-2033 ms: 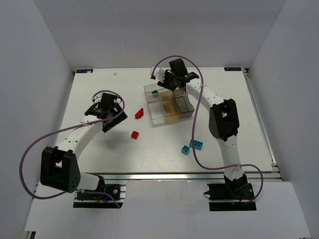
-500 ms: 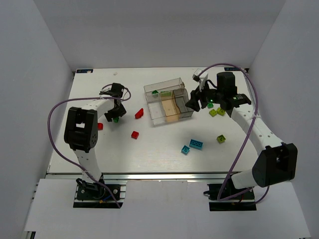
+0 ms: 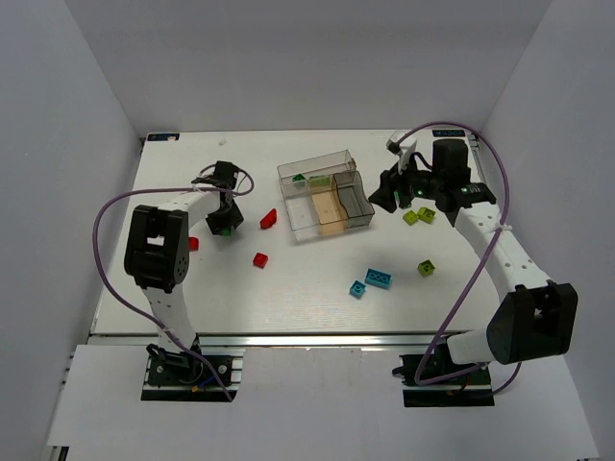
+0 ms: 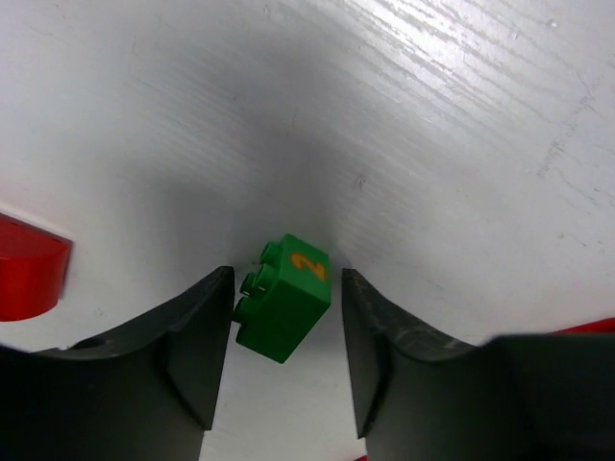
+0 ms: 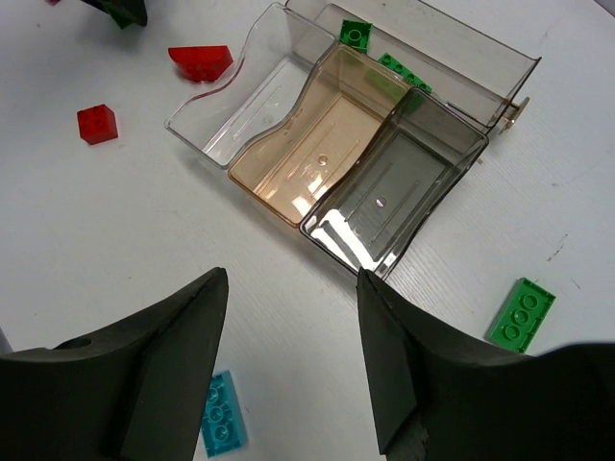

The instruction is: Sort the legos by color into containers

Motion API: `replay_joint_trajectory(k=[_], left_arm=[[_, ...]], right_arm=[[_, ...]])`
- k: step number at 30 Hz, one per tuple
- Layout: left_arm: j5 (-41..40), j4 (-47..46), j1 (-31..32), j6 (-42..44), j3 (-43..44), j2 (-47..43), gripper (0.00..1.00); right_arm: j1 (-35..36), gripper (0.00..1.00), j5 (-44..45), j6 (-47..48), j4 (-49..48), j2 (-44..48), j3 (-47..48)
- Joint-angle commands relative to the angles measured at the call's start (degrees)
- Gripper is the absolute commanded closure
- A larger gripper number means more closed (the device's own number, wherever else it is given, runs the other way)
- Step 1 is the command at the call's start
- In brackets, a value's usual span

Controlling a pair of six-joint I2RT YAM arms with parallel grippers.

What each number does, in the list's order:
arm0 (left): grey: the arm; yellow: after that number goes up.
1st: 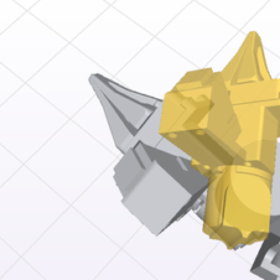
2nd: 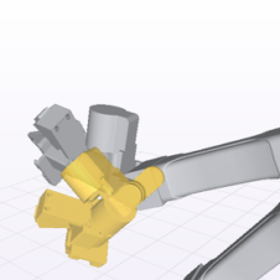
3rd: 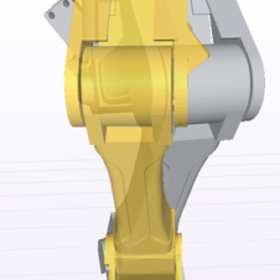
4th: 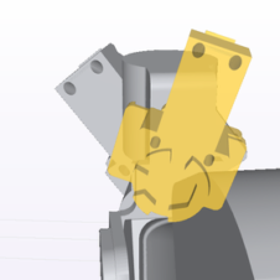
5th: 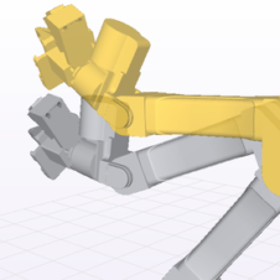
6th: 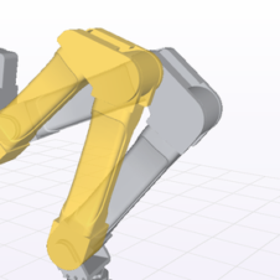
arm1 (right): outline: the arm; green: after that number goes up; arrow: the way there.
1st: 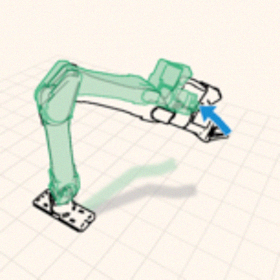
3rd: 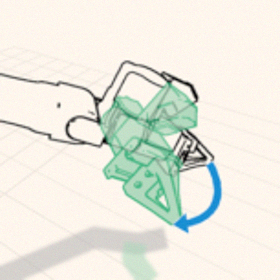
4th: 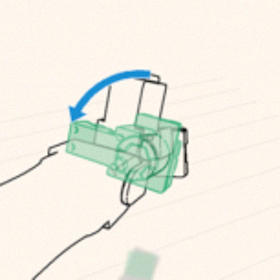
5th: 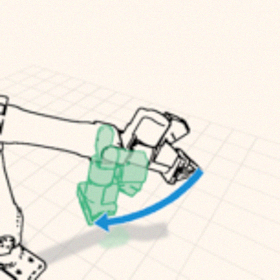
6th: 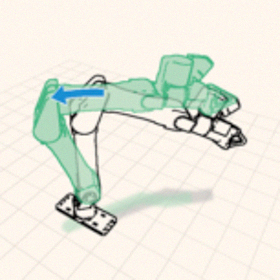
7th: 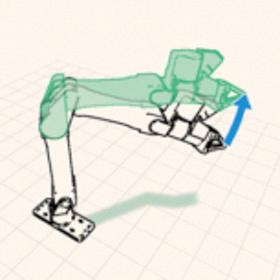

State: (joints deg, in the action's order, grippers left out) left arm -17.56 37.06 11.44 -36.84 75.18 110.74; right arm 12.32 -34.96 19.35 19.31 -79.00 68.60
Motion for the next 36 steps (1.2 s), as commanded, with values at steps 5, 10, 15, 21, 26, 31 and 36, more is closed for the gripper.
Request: replay_joint_trajectory(k=[5,10,15,21,26,31,36], left_arm=[[2.7,-1.9,0.0,1.1,-1.6,-4.6,0.59],[4.0,-0.8,0.0,1.7,1.6,-2.9,0.82],[11.8,-6.2,1.1,5.3,5.8,-5.5,0.99],[29.3,-12.8,1.1,3.7,16.5,-2.0,1.0],[35.7,-13.2,2.2,1.2,27.2,7.6,1.0],[36.8,-11.3,3.3,-0.1,38.3,15.3,1.0],[36.3,-10.1,4.6,-0.3,41.5,19.2,0.97]], right_arm=[[-1.4,0.38,-1.9,-1.2,-0.9,0.9,0.9],[-2.1,0.38,-2.0,-1.1,-0.5,1.7,0.4],[-3.1,0.4,-1.3,-1.7,-0.6,2.8,-0.9],[-4.1,0.78,2.0,-5.3,-0.8,2.9,-2.7],[-4.8,0.88,4.6,-6.2,-1.6,3.4,-4.3],[-5.1,0.79,5.8,-6.8,-1.7,2.7,-4.7],[-5.9,0.73,6.1,-7.0,-2.1,2.2,-5.1]])
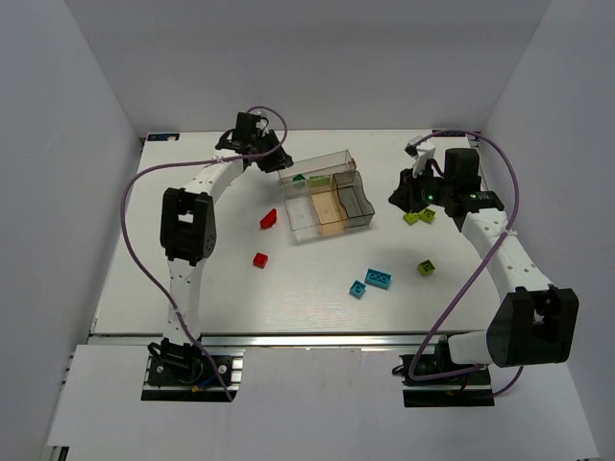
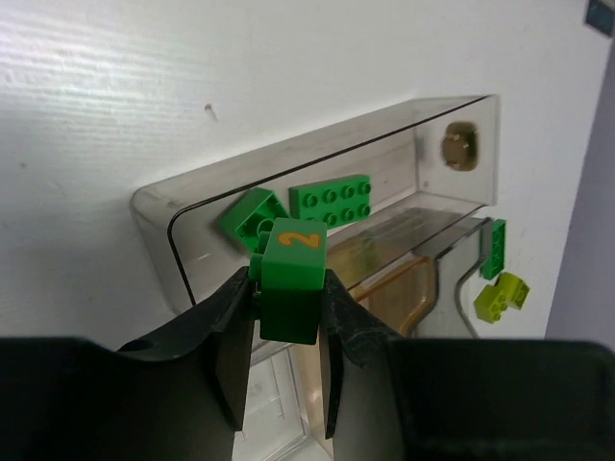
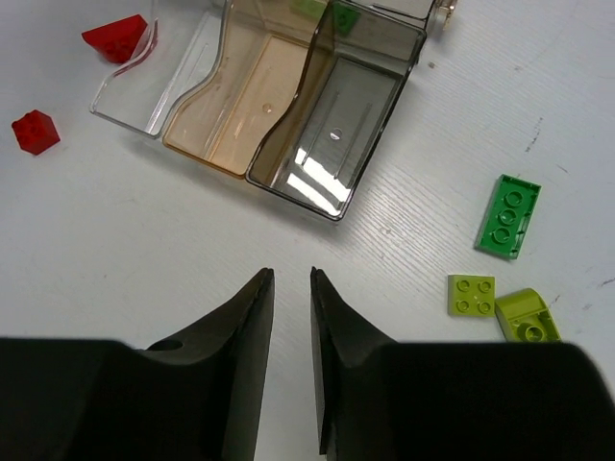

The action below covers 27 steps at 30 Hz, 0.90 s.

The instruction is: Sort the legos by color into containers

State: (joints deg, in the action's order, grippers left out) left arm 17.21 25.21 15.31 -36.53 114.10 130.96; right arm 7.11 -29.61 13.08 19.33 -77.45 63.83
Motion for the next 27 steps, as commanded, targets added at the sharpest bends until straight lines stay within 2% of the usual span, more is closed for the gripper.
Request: replay_joint_trajectory(k=[1,3,7,8,10,11,17,20,21,24,26,27], left_arm=[[1.3,1.6,1.2,-0.6,2.5,-1.0,0.95],[1.3,1.8,1.2,-0.6,2.5,-0.4,0.92],[0.1,2.3,1.7,-0.6,2.5,-0.2,0.63],[-0.1,2.1,1.7,-0.5,2.6,-0.3,0.51],[-0.3,1.9,2.3,-0.6,3.1,-0.5,0.39],[-0.3,1.9,2.3,-0.6,3.7,-0.8,0.38],[-0.4,3.1,2.3,0.1,5.0,-3.8,0.35],[-0.6,1.7,2.3,0.8,1.5,-9.5,0.41],[-0.8,1.1,2.3,1.2,-2.5,-11.7,0.51],[-0.8,-1.7,1.2,1.8,-10.3,-21.5,0.74],[-1.3,-4.8,0.7,2.9,-20.5,-27.7,0.75],[-3.2,-5.3,0.7,3.6,-23.8,-34.0,0.66]], right_arm=[[-1.0,0.72,0.8,-0.8,-2.1,0.6,-0.3],[-1.1,0.68,0.9,-0.8,-2.2,0.3,-0.4],[-1.6,0.55,0.7,-0.5,-2.0,-0.5,-0.5],[-1.6,0.49,0.8,-0.3,-2.0,-0.9,-0.5],[-1.8,0.43,1.6,-0.2,-2.1,-1.6,-0.5],[-1.8,0.4,2.3,-0.1,-2.3,-2.4,-0.5],[-2.4,0.38,8.2,0.3,-1.1,-9.7,3.4],[-2.6,0.38,11.9,1.9,-1.3,-15.3,5.4],[-2.7,0.38,13.7,2.6,-0.6,-17.0,7.7],[-2.8,0.38,16.7,4.1,0.3,-24.0,11.7],[-2.6,0.36,17.8,5.1,1.8,-29.7,16.7],[-2.5,0.36,19.3,5.4,2.4,-31.5,18.6]])
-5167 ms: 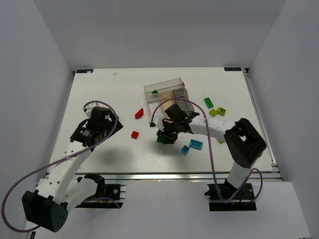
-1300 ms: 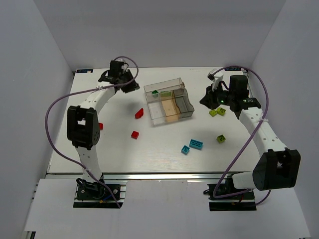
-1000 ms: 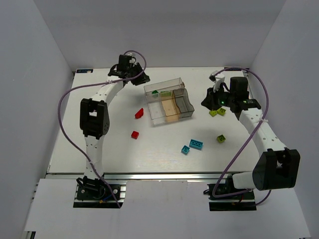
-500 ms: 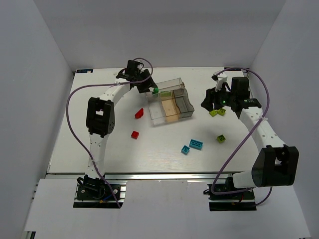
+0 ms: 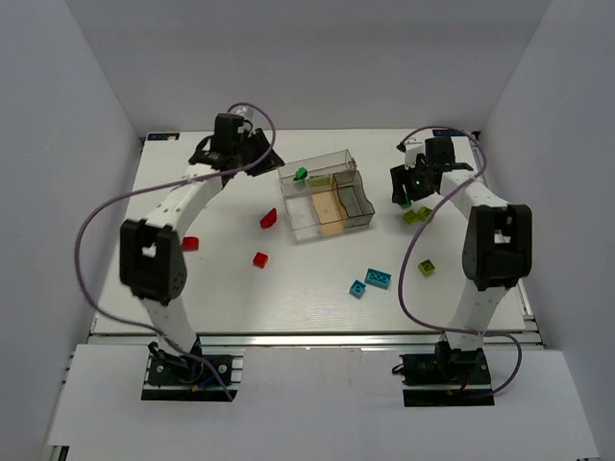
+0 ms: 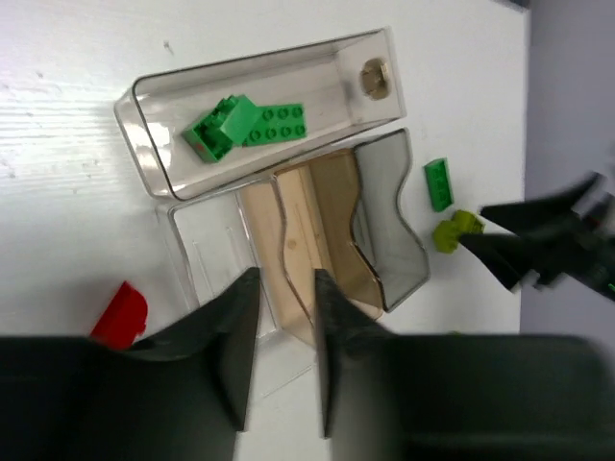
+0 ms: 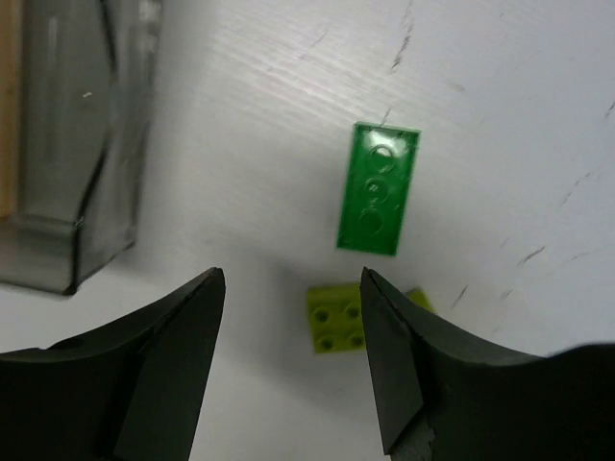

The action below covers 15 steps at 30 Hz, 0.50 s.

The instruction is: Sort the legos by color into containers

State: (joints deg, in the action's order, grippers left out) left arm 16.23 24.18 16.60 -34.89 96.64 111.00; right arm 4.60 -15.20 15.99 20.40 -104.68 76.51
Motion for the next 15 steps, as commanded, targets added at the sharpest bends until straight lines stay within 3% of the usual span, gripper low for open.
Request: replay_joint_trajectory(k=[1,4,8,15], left_arm=[[-3.1,-5.2,-0.6,3.2,-12.6,-17.3,0.57],[-6.3,-3.5,-0.6,4.4,-20.2,-27.9,0.25],[-8.4,-0.5,-0.6,4.0,-33.2,-39.4,0.16],[-13.7,5.7,-0.6,0.7,-44.2,-55.0,0.11]], right_arm=[[-0.2,0.35,5.4,2.6,2.7,-5.9,9.5],[-0.2,0.33,6.8,3.5,2.5,-10.4,12.6],[-0.2,0.3,7.6,4.8,2.9,-15.3,16.3],[-0.3,0.3,7.5,5.3,3.0,-17.9,16.0]])
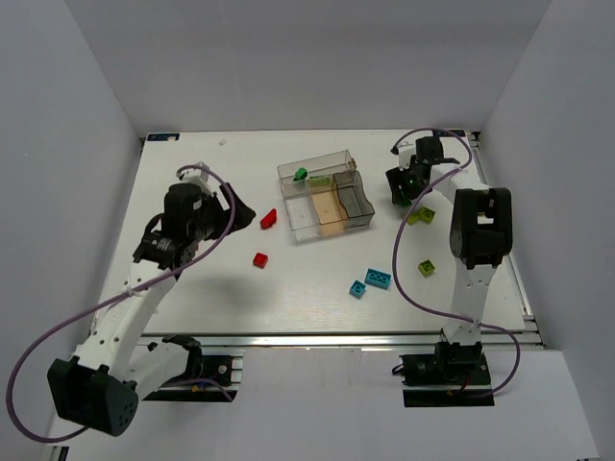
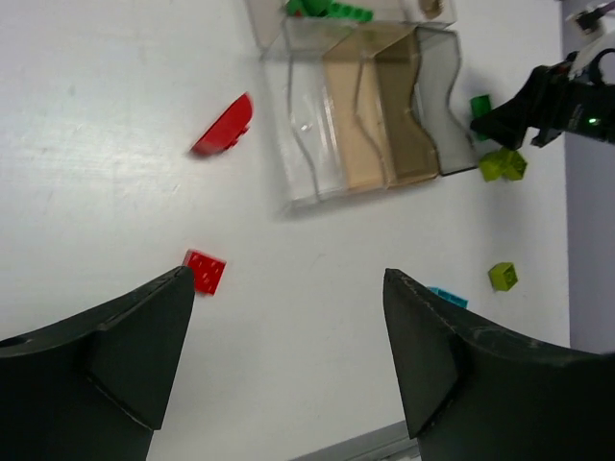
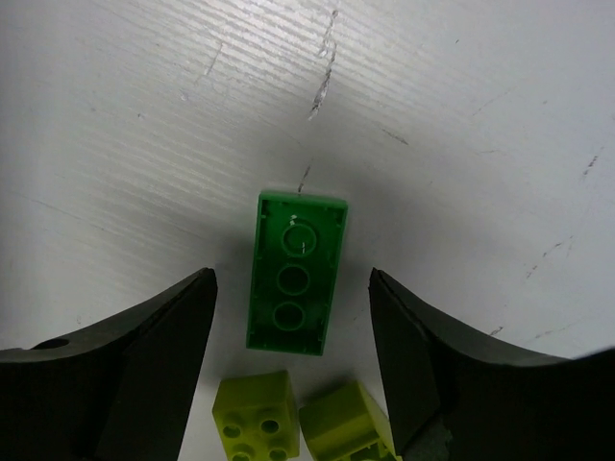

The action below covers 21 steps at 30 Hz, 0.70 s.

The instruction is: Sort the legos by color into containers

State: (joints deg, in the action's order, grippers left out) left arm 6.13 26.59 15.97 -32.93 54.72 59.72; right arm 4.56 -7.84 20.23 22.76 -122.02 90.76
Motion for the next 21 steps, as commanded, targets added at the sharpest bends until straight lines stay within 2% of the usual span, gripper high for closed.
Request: replay_joint_trajectory(k=[1,3,6,7,10,13,17,21], left_arm=[[-4.5,4.3,0.0,-2.1,-2.9,-5.7,0.11],[-4.9,5.4,0.0,-3.0,-4.6,-7.1,0.11],[-5.2,6.3,0.0,-4.7,-6.9,-9.4,0.11],[-7.2,6.4,0.0,-5.3,-7.5,-10.0,0.11],[-8.8,7.8,0.0,-6.0,-8.7,-11.6,0.11],[-9.8,9.4,0.0,-6.3,-9.3,-12.6,0.11],[-11.1,10.9,0.0,-6.6,-9.6,-14.0,0.11],[-12.5,12.8,0.0,-7.2,-10.3,-15.1,0.11]], right_arm=[[-0.3,0.31,-0.2,1.0,0.7,-0.8,1.6],[-0.4,0.34,-0.8,0.6,0.7,-1.0,1.0],[-0.3,0.45,-1.2,0.3,0.7,-1.5,0.7],[-0.4,0.54,-1.1,0.3,0.7,-1.5,0.6],[-0.9,0.7,-1.0,0.3,0.4,-1.6,0.6],[-1.8,0.8,-0.5,0.8,0.4,-1.6,1.2],[-2.5,0.85,-2.9,3.2,-0.5,1.2,2.7],[-1.8,0.87,-13.0,10.6,-5.6,9.2,1.0]])
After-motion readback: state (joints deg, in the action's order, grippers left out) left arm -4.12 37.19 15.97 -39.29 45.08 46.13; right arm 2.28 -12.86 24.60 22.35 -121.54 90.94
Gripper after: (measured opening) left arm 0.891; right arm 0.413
